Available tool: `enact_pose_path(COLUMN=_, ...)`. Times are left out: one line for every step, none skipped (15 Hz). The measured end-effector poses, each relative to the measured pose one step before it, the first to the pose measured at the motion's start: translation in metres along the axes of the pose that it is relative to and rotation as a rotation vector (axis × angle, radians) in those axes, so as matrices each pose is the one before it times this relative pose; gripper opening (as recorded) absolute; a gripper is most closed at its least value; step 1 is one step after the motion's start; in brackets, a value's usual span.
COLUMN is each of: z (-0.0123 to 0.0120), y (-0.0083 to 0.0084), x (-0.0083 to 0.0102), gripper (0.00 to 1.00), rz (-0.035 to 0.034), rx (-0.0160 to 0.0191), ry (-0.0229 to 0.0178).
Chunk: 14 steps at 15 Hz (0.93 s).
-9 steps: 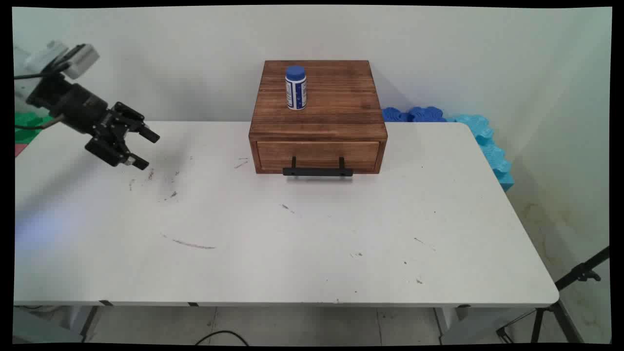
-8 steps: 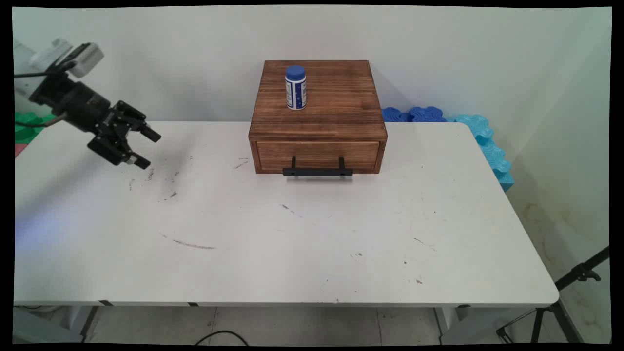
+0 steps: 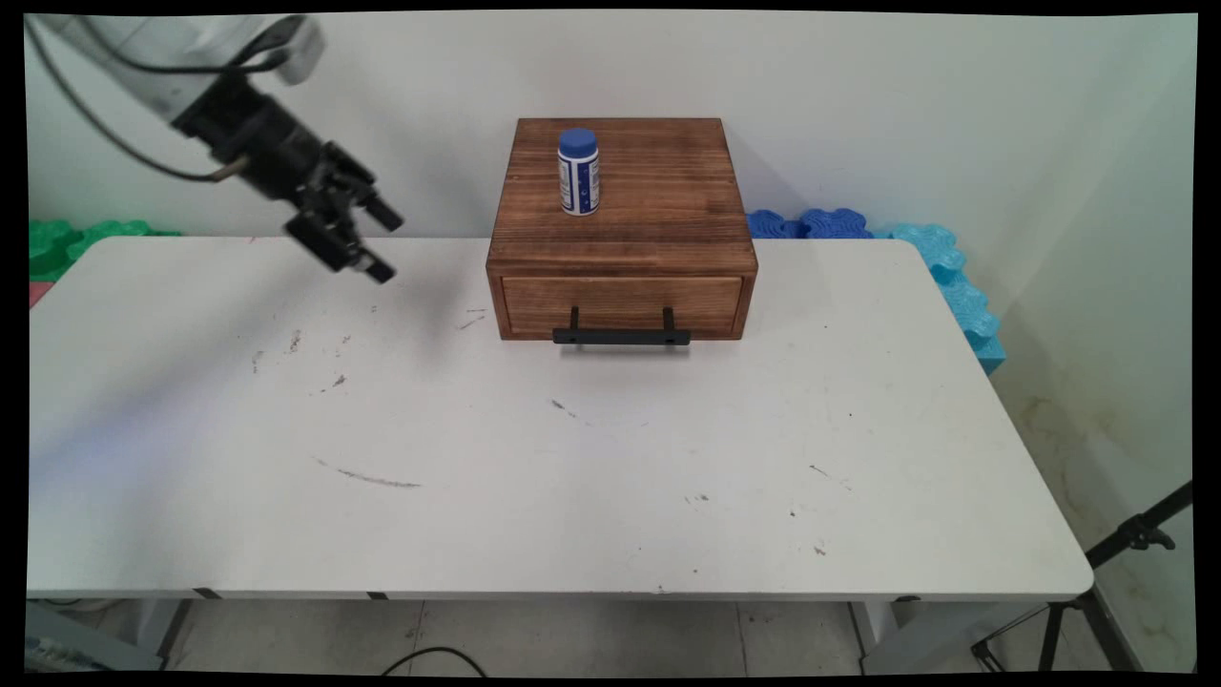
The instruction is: Open the drawer
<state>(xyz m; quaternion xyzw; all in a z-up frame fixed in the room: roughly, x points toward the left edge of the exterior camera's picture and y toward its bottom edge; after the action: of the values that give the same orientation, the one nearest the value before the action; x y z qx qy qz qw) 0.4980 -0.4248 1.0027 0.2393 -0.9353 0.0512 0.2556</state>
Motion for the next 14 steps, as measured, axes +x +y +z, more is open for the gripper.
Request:
enact_pose_path(z=0.00661, y=0.00268, x=0.01934, gripper=1.0, rz=0.00316, rx=0.00668, ry=-0.00517)
enact_pose_path(z=0.00624, y=0.00219, x=0.01559, gripper=1.0, rz=0.00297, rx=0.00642, ry=-0.00459)
enact_pose_path(z=0.00471, y=0.00151, x=0.01004, gripper=1.0, rz=0.00243, rx=0.00322, ry=-0.00452)
enact_pose_path(z=0.0073, y=0.00206, x=0.01447, gripper=1.0, rz=0.00269, rx=0.00587, ry=-0.00607)
enact_pose_path(z=0.00937, y=0.00281, x=0.01595, gripper=1.0, rz=0.00351, rx=0.00418, ry=-0.00827)
enact_pose_path(z=0.01009, y=0.00319, x=0.01479, gripper=1.0, rz=0.00336, rx=0.00199, ry=-0.00845)
enact_pose_path(z=0.00925, y=0.0028, x=0.01187, gripper=1.0, rz=0.00369, rx=0.00155, ry=-0.00742)
enact_pose_path(z=0.00642, y=0.00187, x=0.00736, gripper=1.0, rz=0.00274, rx=-0.00007, ry=-0.00511)
enact_pose_path(z=0.00975, y=0.00238, x=0.01031, gripper=1.0, rz=0.00408, rx=0.00086, ry=-0.00731)
enact_pose_path(z=0.01174, y=0.00252, x=0.01087, gripper=1.0, rz=0.00501, rx=-0.0001, ry=-0.00949)
enact_pose_path(z=0.01206, y=0.00202, x=0.00978, gripper=1.0, rz=0.00612, rx=0.00088, ry=-0.00978)
enact_pose_path(z=0.01029, y=0.00126, x=0.0075, gripper=1.0, rz=0.00451, rx=0.0008, ry=-0.00809)
enact_pose_path(z=0.00682, y=0.00073, x=0.00471, gripper=1.0, rz=0.00255, rx=0.00031, ry=-0.00543)
enact_pose_path(z=0.01016, y=0.00084, x=0.00647, gripper=1.0, rz=0.004, rx=0.00092, ry=-0.00672)
